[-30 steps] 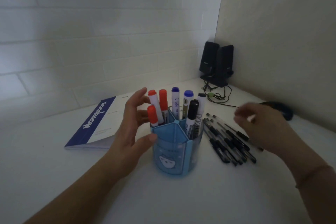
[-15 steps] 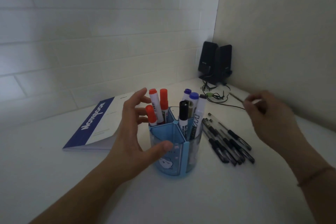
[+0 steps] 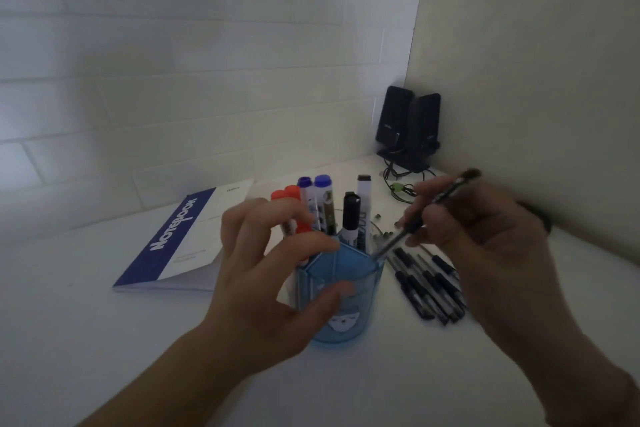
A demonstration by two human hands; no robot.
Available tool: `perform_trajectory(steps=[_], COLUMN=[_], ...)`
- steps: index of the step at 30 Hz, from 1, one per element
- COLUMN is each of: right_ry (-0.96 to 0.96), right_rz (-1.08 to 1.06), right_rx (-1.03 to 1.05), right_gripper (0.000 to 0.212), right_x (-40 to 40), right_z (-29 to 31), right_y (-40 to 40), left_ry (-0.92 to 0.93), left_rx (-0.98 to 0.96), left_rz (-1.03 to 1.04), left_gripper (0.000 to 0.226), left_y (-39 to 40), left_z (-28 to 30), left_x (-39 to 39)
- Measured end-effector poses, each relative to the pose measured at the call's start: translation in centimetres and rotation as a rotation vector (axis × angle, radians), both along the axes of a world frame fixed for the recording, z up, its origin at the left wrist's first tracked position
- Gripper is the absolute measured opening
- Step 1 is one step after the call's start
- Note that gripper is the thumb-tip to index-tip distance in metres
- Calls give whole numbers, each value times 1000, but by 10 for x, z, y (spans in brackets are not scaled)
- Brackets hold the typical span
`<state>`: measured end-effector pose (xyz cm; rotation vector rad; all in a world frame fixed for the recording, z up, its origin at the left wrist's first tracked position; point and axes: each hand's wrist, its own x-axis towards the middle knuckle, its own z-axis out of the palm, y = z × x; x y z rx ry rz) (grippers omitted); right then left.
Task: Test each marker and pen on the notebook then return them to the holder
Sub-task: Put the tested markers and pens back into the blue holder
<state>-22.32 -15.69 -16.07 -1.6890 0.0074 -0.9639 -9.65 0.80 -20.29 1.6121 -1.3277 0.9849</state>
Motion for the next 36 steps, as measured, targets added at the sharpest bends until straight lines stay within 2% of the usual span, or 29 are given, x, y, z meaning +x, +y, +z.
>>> perform_trajectory(steps=[3,4,7,8,9,12,13,15,17,18,20,23,25,27,28,29,31,33,36], right_ry=[62,72,80,57,58,173,293,700,1051,1149,1215,1234,1070,655,406,163,-184,-347,-450], right_rz=[-83,-119,-215,-216,-197,-253,-347,-529,-557,-527,-485,-508,-606,-727,-736,-686,-500,-294,-100], right_rx=[-145,-231,-745,-850,-846,-517,-535,-673,-716,-682,-620,-648,-649,-538,-402,-256,-137,-70,55], right_gripper=[58,58,22,23,26,20,17,17,20,18,15,20,19,14,12,11,20,36,64], right_x=[5,6,10,10,9,4,4,3,3,3,4,5,3,1,0,-1,-6,-9,-5], right_z=[-5,-7,-9,-12,-13,-6,-9,-21,-35,-40,-46,-46,-39,-26,-19,-12,0,4,7], right_y=[18,23,31,28,22,-8,-24,-59,-85,-92,-97,-98,-97,-89,-83,-75,-54,-30,10], left_ry=[13,29,67,62,50,-26,-56,-117,-125,-101,-24,107,154,129,100,75,69,108,164], left_rx=[-2,-1,-21,-33,-43,-54,-44,5,33,20,-38,-142,-170,-158,-152,-149,-151,-151,-136], left_rz=[9,4,-18,-19,-21,-11,0,18,18,9,-18,-17,21,62,72,73,56,21,-58], left_gripper=[36,37,43,44,45,41,44,41,32,31,35,39,35,28,26,24,23,25,26], left_y=[0,0,1,2,2,0,-1,-3,-4,-3,-1,4,7,9,9,10,10,9,8], left_z=[1,0,0,0,0,0,-1,-4,-5,-5,-4,-1,1,3,3,4,5,4,3], left_x=[-1,-2,-1,-1,-1,0,0,1,0,0,-1,1,4,5,6,7,8,6,2])
